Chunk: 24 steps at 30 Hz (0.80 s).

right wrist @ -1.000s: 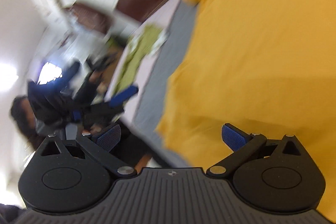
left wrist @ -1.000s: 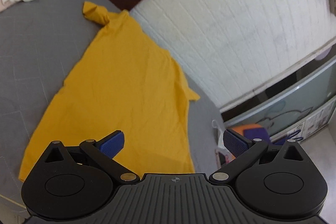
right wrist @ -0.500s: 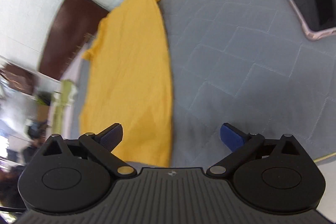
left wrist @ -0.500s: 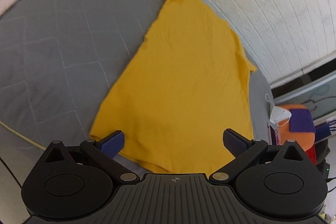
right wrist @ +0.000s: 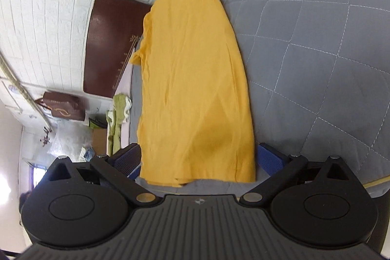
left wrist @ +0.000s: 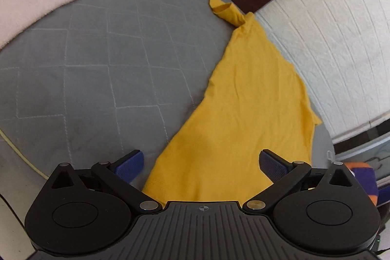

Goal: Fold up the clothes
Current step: 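Grasp the shirt hem with both grippers and straighten it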

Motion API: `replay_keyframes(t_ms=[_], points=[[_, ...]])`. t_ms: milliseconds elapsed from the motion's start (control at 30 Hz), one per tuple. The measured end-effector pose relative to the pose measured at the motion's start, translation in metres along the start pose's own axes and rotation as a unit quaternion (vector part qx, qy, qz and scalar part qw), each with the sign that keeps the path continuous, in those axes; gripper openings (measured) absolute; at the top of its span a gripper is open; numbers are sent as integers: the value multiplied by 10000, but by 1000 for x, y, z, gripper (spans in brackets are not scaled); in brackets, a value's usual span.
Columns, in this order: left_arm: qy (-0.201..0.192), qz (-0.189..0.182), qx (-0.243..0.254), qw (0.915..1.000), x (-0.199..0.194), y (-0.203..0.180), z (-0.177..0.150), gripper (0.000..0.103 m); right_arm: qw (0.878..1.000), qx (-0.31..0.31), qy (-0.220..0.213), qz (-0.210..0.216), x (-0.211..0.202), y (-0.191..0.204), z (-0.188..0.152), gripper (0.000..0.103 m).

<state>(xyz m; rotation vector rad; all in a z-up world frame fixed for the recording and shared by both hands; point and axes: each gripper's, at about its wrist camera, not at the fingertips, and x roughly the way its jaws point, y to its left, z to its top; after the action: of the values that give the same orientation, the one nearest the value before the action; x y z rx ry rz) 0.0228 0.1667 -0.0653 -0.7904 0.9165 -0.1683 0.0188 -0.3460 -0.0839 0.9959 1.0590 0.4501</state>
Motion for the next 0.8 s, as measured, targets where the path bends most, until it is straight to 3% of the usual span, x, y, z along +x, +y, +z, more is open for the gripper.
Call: replay_keyframes(t_ms=[133,233,267,333,400,500,600,667,700,733,800], points=[[31,-20,108,9999,5,-3,-4,103,9999,-94,-53,21,2,1,1,100],[52,147,441,9989,7,-12,-9,103,9993,-307,-124,-154,2,3,-4,87],[70,215,568,9981,8,-15,-11,103,9990,-360,-142,-229,1,2,-6,80],[116,370,801,9960,10,-22,-13,103,9988,-352,-42,-328,3,-2,-7,56],[170,494,991,9937,11,-29,-16,103,9987,-304,93,-393,7,-8,-9,19],[210,693,1254,9895,11,-34,-21,100,9987,-291,135,-403,8,-13,-10,13],[236,982,1523,9832,9,-39,-24,87,9979,-386,91,-520,5,-8,-11,11],[288,1206,1728,9771,7,-40,-24,66,9965,-514,39,-665,-1,-3,-12,11],[331,1300,1811,9743,5,-38,-24,61,9958,-560,10,-731,-5,-1,-13,11],[391,1350,1870,9722,3,-36,-24,44,9948,-615,-16,-812,-10,1,-13,11],[528,1395,1975,9689,-1,-32,-24,35,9913,-778,-64,-1056,-20,5,-15,11]])
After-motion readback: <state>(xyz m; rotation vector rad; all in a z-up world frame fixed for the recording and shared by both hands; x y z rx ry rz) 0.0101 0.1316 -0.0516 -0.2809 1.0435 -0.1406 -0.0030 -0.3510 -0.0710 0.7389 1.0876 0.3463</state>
